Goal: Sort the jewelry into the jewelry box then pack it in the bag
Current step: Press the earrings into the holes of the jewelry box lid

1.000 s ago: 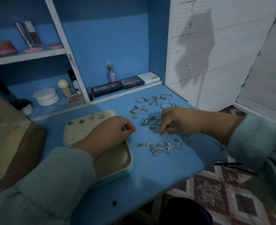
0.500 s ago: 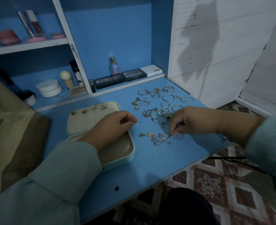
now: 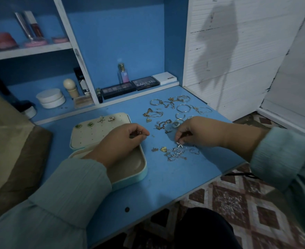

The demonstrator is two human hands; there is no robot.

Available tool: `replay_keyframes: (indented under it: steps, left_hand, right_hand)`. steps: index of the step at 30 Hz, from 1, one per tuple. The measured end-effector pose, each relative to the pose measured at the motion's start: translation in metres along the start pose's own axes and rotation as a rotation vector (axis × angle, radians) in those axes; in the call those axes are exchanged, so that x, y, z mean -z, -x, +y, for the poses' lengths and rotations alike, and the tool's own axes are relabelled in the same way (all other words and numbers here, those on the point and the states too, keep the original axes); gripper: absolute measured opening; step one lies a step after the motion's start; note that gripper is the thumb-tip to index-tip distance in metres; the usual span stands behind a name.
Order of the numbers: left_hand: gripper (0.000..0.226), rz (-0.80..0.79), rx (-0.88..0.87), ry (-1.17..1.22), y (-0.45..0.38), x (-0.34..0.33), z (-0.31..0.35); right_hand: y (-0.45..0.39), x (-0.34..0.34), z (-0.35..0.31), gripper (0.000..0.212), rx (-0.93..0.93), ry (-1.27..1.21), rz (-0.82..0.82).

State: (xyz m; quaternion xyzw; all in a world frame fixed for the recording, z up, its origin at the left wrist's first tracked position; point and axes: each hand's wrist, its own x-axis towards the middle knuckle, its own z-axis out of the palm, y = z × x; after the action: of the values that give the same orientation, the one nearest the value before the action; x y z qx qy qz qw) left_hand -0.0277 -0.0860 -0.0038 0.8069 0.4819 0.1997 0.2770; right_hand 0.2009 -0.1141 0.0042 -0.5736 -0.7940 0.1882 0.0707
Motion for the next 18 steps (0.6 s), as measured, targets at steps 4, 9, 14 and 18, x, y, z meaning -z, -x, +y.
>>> replay_keyframes:
  steps: [4, 9, 14, 18]
  left_hand:
    - [0.017, -0.002, -0.003, -0.002, 0.001, 0.000, 0.001]
    - [0.021, 0.007, -0.004, -0.006, 0.001, -0.001, 0.002]
    - [0.021, 0.020, -0.008, 0.006, 0.002, -0.001, 0.002]
    - [0.022, 0.030, -0.021, -0.002, 0.003, -0.002, 0.002]
  right_hand:
    - [0.009, 0.006, 0.005, 0.023, 0.044, -0.020, 0.064]
    - [0.027, 0.004, 0.009, 0.016, 0.225, -0.029, -0.006]
    - [0.035, -0.019, 0.015, 0.015, 0.305, -0.028, 0.069]
    - [0.037, -0.024, 0.018, 0.017, 0.300, -0.015, 0.146]
